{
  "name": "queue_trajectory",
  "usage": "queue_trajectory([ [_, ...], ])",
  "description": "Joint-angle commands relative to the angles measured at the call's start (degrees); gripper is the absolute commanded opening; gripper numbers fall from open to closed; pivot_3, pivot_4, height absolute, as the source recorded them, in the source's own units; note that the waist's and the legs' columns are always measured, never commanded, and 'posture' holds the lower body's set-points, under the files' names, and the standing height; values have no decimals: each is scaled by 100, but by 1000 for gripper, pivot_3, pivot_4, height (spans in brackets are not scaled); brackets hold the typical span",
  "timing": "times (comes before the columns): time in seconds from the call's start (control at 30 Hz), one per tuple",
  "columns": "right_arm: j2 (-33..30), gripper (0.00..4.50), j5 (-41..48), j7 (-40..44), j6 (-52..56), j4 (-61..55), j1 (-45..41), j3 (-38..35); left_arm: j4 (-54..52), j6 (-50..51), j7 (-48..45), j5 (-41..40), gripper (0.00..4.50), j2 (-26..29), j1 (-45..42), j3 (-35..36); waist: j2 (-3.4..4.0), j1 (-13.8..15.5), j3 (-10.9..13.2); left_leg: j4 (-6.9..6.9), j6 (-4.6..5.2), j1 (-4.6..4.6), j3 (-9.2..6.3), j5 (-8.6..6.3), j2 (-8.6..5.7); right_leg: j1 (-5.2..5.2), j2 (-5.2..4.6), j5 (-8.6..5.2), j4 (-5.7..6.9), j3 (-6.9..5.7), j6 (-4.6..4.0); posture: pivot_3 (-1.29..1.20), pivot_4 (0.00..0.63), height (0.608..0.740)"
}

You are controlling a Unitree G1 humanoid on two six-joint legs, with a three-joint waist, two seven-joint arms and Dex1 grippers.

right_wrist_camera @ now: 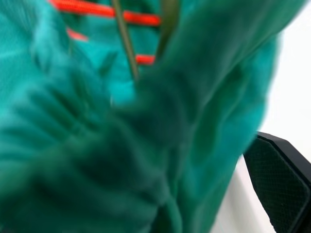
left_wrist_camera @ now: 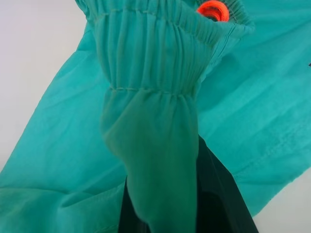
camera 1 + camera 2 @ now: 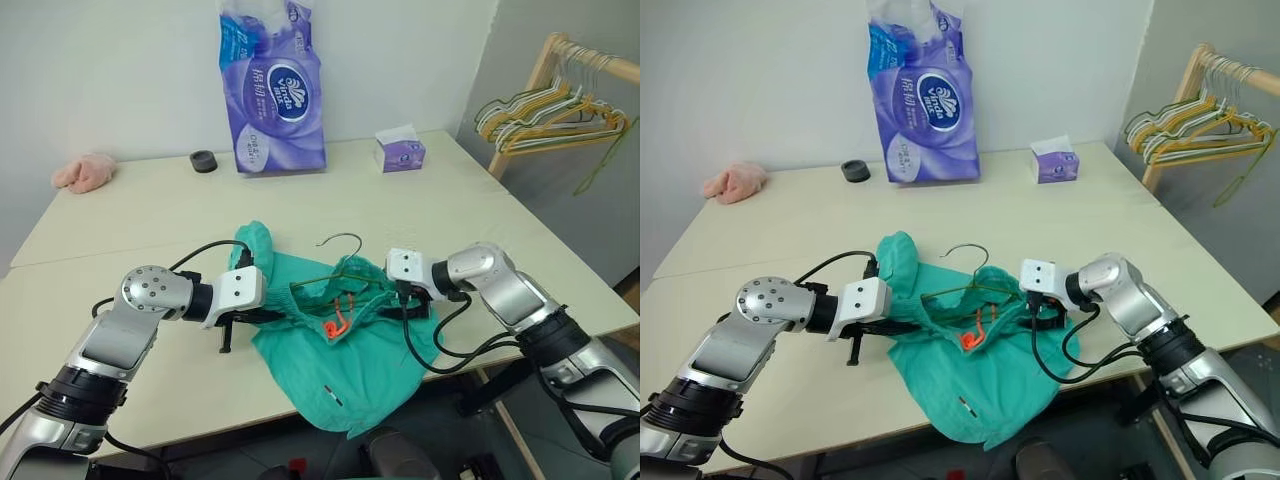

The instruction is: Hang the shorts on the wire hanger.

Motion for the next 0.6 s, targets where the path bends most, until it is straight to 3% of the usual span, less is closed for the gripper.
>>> queue_trajectory([
  [0.03,141,3625,-74,151,-188,107,-258,-67,-213,49,-14,-169,0,-16,-95,113,0,-8,0,0,0,0,0,0,0,0,0,0,1,0,0,-306,6,740],
  [0.37,233,65,61,472,140,-254,-232,-255,-204,-43,54,-156,0,-17,-66,131,0,-2,-1,0,-1,0,-5,0,-1,1,-2,0,1,-4,0,-302,5,740],
  [0.5,225,26,114,548,305,-430,-200,-319,-149,293,185,-428,0,-254,-164,247,2,0,-4,0,-1,0,-8,0,-1,1,-2,0,0,-7,0,-302,5,740],
  [0.6,209,0,132,567,372,-518,-188,-366,77,381,371,-479,949,-458,-267,406,0,6,-5,2,-1,-1,-10,0,-2,2,-4,0,0,-11,0,-314,7,740],
])
